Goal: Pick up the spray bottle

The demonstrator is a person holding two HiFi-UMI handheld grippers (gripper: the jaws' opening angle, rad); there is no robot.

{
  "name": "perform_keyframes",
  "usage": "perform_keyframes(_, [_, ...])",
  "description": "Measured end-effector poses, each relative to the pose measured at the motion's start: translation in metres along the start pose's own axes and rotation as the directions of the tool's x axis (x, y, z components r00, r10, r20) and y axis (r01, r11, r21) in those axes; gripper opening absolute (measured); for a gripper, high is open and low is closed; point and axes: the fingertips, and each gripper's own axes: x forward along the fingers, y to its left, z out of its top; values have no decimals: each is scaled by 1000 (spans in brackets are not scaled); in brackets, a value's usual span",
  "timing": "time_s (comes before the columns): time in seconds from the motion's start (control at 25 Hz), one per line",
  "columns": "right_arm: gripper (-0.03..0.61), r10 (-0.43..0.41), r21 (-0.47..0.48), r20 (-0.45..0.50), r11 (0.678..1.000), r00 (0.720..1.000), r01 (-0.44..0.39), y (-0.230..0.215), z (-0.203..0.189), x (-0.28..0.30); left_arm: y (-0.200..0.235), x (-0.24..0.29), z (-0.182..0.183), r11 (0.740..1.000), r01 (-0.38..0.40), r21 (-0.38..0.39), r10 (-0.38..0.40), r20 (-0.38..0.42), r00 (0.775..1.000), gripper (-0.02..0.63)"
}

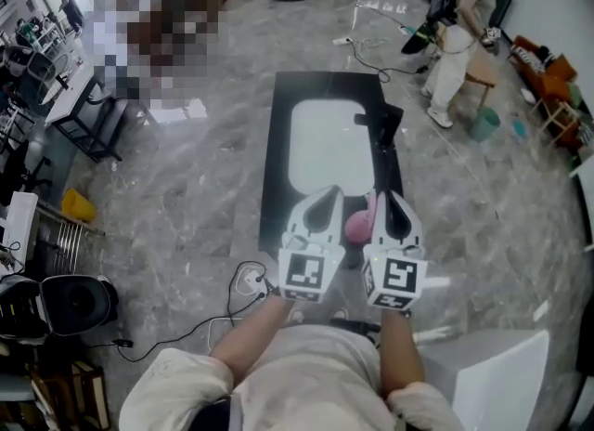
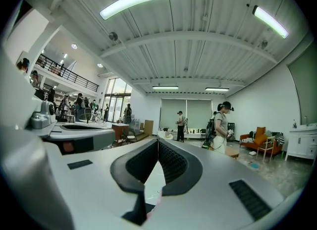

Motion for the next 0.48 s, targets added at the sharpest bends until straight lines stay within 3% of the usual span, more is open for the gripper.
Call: perform_keyframes(0.48, [6, 27, 2, -25, 1000, 999, -27, -23, -13, 9, -18, 18, 2, 1000, -17, 13, 17, 6, 1000, 2])
